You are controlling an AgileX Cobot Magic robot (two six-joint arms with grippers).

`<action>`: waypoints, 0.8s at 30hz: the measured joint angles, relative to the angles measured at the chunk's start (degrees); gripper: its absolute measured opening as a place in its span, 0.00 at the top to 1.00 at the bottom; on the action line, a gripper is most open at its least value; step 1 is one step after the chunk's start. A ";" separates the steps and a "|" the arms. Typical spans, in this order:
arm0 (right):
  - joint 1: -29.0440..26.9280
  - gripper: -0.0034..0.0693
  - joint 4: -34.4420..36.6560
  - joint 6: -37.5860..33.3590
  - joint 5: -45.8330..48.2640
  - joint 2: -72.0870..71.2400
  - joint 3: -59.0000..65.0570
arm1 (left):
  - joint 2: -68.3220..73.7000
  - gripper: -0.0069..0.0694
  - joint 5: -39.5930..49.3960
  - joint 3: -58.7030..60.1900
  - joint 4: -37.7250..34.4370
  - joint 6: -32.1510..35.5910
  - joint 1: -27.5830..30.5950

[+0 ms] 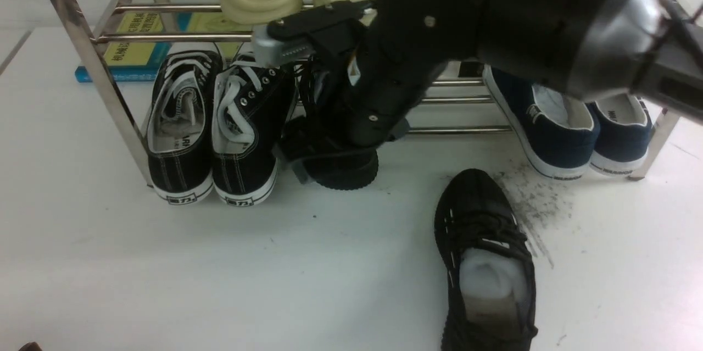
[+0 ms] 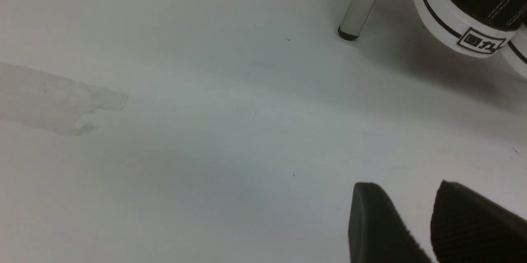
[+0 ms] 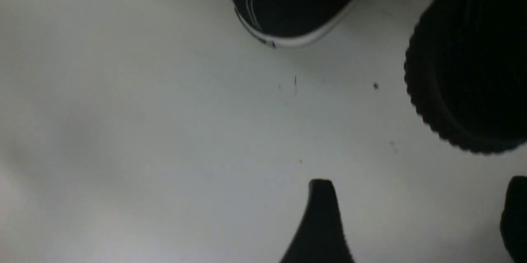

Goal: Take the shoes off the shelf with your hand on the white table.
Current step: 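Reach toward the shoe rack and grasp a shoe on it with the right gripper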

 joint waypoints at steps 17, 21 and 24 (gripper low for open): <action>0.00 0.20 -10.44 3.50 -0.17 8.18 -10.24 | 0.00 0.60 0.00 0.00 0.00 0.00 0.00; 0.00 0.20 -13.37 8.99 -1.72 9.48 -10.24 | 0.00 0.60 0.00 0.00 0.00 0.00 0.00; -0.05 0.20 -14.94 11.02 -2.44 10.31 -10.24 | 0.00 0.60 0.00 0.00 0.00 0.00 0.00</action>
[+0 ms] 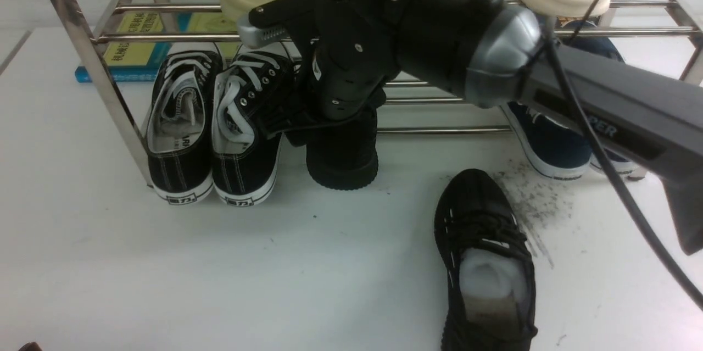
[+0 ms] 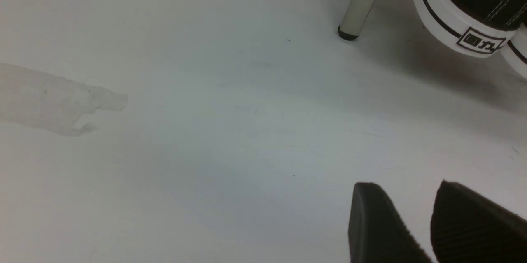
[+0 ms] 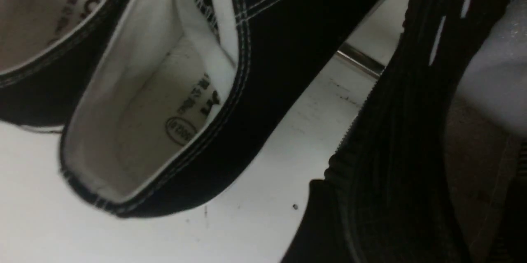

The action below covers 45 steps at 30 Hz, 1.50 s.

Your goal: Take the shoes off the shelf with your hand on the white table.

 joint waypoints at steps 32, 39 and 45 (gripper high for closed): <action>-2.25 0.95 5.61 1.78 4.80 -0.03 -0.06 | 0.00 0.60 0.00 0.00 0.11 -0.06 0.00; -1.92 0.95 10.57 -0.33 11.56 -1.73 -0.06 | 0.00 0.60 0.00 0.00 0.11 -0.06 0.00; 2.39 0.95 10.57 -2.42 16.24 -3.61 -0.06 | -0.01 0.60 0.00 0.00 0.11 -0.06 0.00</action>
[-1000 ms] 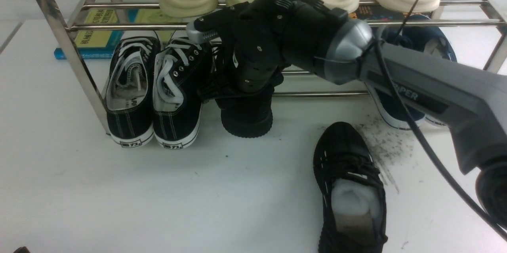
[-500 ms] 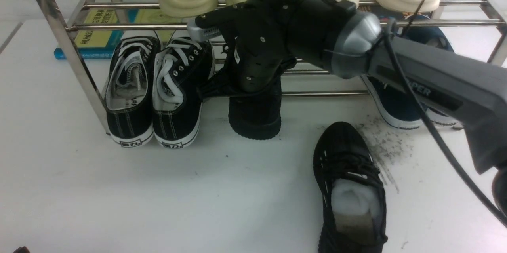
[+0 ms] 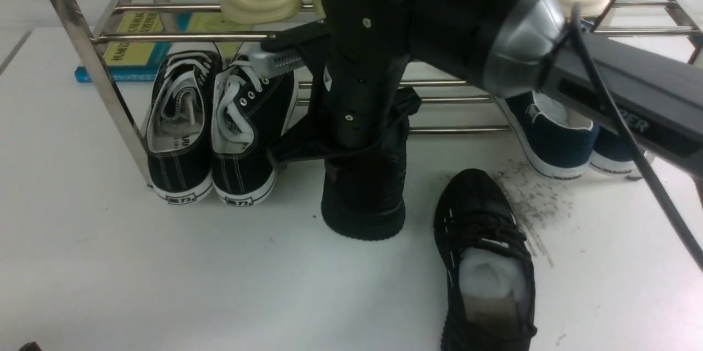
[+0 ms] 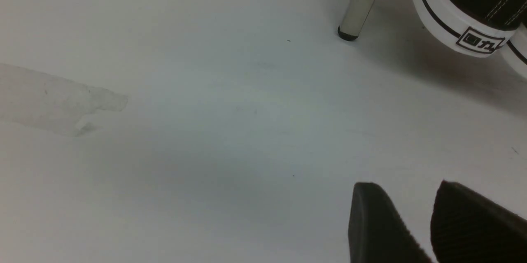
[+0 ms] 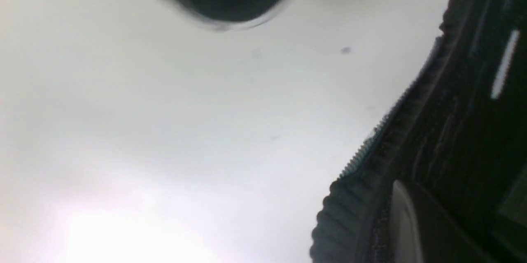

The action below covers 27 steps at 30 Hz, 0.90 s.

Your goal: Take the shoes off the shelf with your hand on the white table.

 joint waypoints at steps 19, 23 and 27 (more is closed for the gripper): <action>11.90 0.94 -4.86 8.68 0.12 -16.59 16.12 | -0.05 0.60 0.00 0.00 0.00 0.00 0.00; 11.90 0.94 -5.69 13.56 -1.05 -21.24 25.77 | -0.05 0.60 0.00 0.00 0.00 0.00 0.00; 11.90 0.94 -7.00 19.46 -11.76 -21.40 36.13 | -0.05 0.60 0.00 0.00 0.00 0.00 0.00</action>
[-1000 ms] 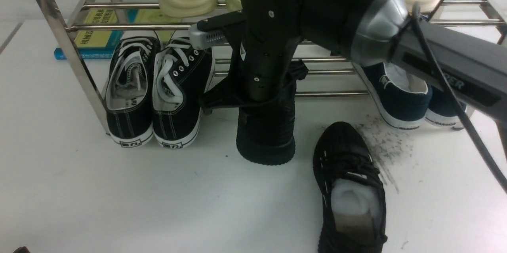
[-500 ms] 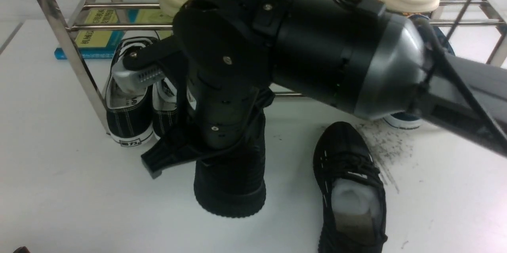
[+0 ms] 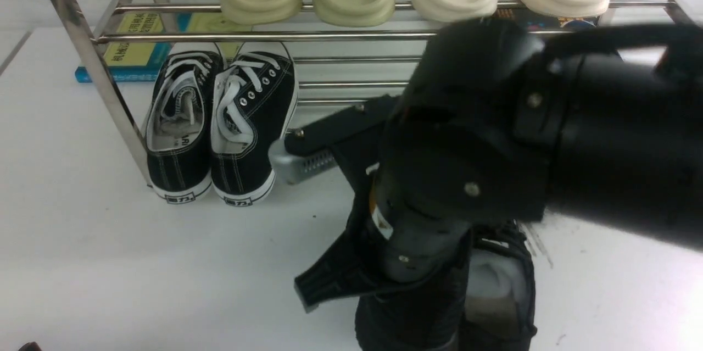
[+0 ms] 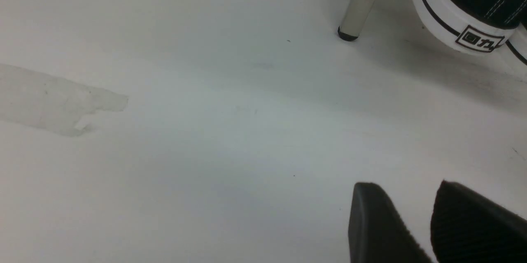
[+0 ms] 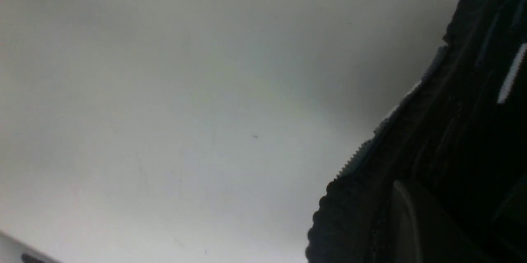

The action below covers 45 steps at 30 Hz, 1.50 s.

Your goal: Take the shoes off the shelf with your hand on the white table.

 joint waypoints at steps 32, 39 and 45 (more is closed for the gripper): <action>0.00 0.47 -19.34 28.01 -20.61 2.32 14.19 | 0.00 0.60 0.00 0.00 0.00 0.00 0.00; 0.00 0.30 -15.51 21.64 -12.77 -2.85 11.69 | 0.00 0.60 0.00 0.00 0.00 0.00 0.00; 0.00 0.41 -10.29 3.83 -1.57 -13.65 5.52 | 0.00 0.60 0.00 0.00 0.00 0.04 0.00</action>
